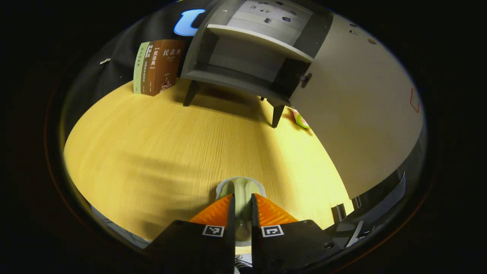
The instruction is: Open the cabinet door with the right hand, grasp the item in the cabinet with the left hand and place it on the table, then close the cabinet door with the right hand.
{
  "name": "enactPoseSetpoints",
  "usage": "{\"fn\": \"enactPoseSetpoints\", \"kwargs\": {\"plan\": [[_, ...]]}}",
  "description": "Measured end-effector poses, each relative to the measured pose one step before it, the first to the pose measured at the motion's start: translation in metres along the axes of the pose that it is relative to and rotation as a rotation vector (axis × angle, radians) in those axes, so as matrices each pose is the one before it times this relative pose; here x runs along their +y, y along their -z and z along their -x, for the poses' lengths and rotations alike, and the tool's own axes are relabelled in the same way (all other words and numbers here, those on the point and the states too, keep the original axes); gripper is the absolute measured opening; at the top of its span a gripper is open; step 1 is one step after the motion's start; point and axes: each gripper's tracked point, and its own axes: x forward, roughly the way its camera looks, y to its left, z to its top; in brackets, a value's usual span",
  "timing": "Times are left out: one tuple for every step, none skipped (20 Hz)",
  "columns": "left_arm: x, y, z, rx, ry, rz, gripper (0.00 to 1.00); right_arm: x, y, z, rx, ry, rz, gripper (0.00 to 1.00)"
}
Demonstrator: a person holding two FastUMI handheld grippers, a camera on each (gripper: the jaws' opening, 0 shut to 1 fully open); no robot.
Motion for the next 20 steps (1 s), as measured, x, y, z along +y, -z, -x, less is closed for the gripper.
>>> {"fn": "enactPoseSetpoints", "kwargs": {"plan": [[0.00403,0.00472,-0.0018,0.00725,-0.02464,-0.01272,0.23,-0.00383,0.00185,-0.002,0.00798,0.00105,-0.0044,0.98],[0.0041,0.00514,-0.00328,0.00457,-0.02444,-0.00799,0.25,-0.00357,0.00111,-0.00127,0.0063,0.00019,-0.00565,0.98],[0.00397,0.0022,-0.00365,0.00337,-0.01609,0.00029,0.25,-0.0026,0.00104,-0.00231,0.00707,0.00017,-0.00797,0.98],[0.004,0.00153,-0.00105,0.00454,-0.01262,0.00435,0.27,-0.00248,0.00125,-0.00154,0.00383,-0.00013,-0.00847,0.98],[0.00228,-0.00106,0.00072,-0.00081,-0.01132,0.00655,0.35,-0.00216,0.00127,-0.00144,0.00374,-0.00182,-0.00715,0.98],[0.00069,0.00118,-0.00026,0.00868,-0.00388,-0.00233,0.4,-0.00202,0.00185,-0.00133,0.00577,-0.00296,-0.00389,0.98],[0.00052,0.00181,0.00249,0.01448,-0.00796,-0.0105,0.55,-0.00163,0.00138,-0.00202,0.00594,-0.00136,-0.00084,0.98],[0.00225,-0.00233,0.00197,-0.00286,-0.00867,-0.00607,0.62,-0.00107,0.00009,-0.00242,0.00241,-0.00552,0.00083,0.98],[0.00061,-0.00628,0.00254,-0.02151,-0.00357,-0.00084,0.68,0.00036,-0.00101,-0.00138,-0.00152,-0.00734,0.0013,0.98],[-0.00173,-0.00536,0.00264,-0.02484,0.00379,0.0034,0.73,-0.00042,-0.00174,-0.00198,-0.00614,-0.00794,0.00211,0.98],[-0.00249,-0.00798,0.0064,-0.01743,0.00969,0.00177,0.84,-0.00062,-0.00229,-0.00074,-0.00689,-0.0091,0.00203,0.98],[-0.00285,-0.00846,0.00773,-0.02647,0.00207,-0.00308,0.96,-0.00041,-0.00396,-0.00181,-0.00939,-0.00855,0.00171,0.98],[-0.00274,-0.01147,0.00875,-0.02886,0.01119,-0.00546,0.94,-0.00012,-0.0034,-0.00189,-0.00899,-0.00994,0.00182,0.98],[-0.00559,-0.01399,0.00986,-0.03,0.02015,0.00027,0.95,0.00013,-0.00362,-0.00192,-0.00923,-0.01353,0.00105,0.98],[-0.00831,-0.01935,0.01059,-0.0476,0.02414,-0.00027,0.94,0.00156,-0.00463,-0.00328,-0.01124,-0.01855,-0.00075,0.98],[-0.00893,-0.02,0.01279,-0.05596,0.02538,-0.01136,0.95,0.00203,-0.00582,-0.00285,-0.01299,-0.02253,-0.00305,0.98],[-0.00714,-0.02483,0.01382,-0.06101,0.01704,-0.02475,0.94,0.00235,-0.00491,-0.00433,-0.01102,-0.02063,-0.00698,0.98],[-0.00694,-0.03066,0.01229,-0.06966,0.0183,-0.03062,0.94,0.00102,-0.00578,-0.00332,-0.01442,-0.01538,-0.0139,0.98],[-0.00566,-0.0317,0.01289,-0.07329,0.01622,-0.03114,0.94,0.00421,-0.00805,-0.00403,-0.01873,-0.0267,-0.01855,0.98],[-0.00773,-0.03625,0.01301,-0.0776,0.0148,-0.02649,0.94,0.00519,-0.00617,-0.00462,-0.01545,-0.03147,-0.02118,0.98]]}}
